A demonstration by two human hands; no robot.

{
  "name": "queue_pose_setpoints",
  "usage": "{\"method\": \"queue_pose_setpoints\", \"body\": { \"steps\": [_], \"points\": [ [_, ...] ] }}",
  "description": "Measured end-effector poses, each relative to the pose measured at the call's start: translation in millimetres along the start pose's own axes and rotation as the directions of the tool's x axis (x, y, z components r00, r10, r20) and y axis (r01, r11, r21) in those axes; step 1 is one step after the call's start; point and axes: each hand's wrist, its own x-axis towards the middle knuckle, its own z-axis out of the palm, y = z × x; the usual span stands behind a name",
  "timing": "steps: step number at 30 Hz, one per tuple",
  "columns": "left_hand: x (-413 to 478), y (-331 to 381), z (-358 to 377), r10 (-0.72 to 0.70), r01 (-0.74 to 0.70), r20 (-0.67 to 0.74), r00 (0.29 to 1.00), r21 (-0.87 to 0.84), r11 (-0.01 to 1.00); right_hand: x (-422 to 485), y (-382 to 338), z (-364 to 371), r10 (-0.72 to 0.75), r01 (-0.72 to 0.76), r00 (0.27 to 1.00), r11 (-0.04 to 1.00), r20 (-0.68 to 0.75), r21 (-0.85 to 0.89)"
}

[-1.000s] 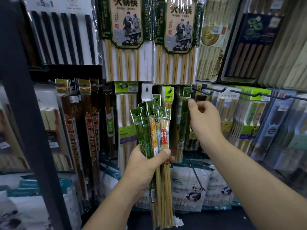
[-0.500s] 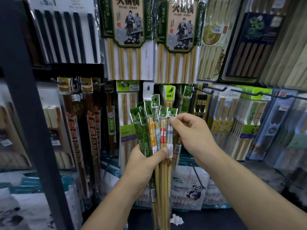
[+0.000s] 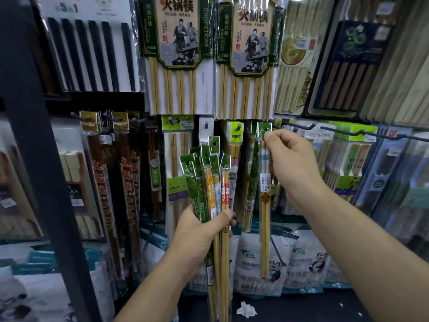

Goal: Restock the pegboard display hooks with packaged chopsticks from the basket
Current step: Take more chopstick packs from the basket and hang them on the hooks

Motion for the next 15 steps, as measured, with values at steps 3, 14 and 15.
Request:
{"method": "queue_pose_setpoints", "body": {
  "steps": [3,14,15],
  "points": [
    [0.0,-0.7,0.3,0.001,-0.001,-0.004,1.000,0.015,1.000,3.5,1.6,-0.3,0.002,-0.002,1.000,1.000,-0.012,-0.002],
    [0.9,-1.7,-0.7,-0.023,0.023,-0.029,0.999,0.010,1.000,4.9,4.1,2.6,0.039,-0.038,0.999,0.999,-0.009,0.016],
    [0.8,-2.1,-1.0,-0.024,0.024,-0.028,0.999,0.007,1.000,4.7,4.0,2.8,0.045,-0.044,0.999,0.999,-0.013,0.028]
  ]
}}
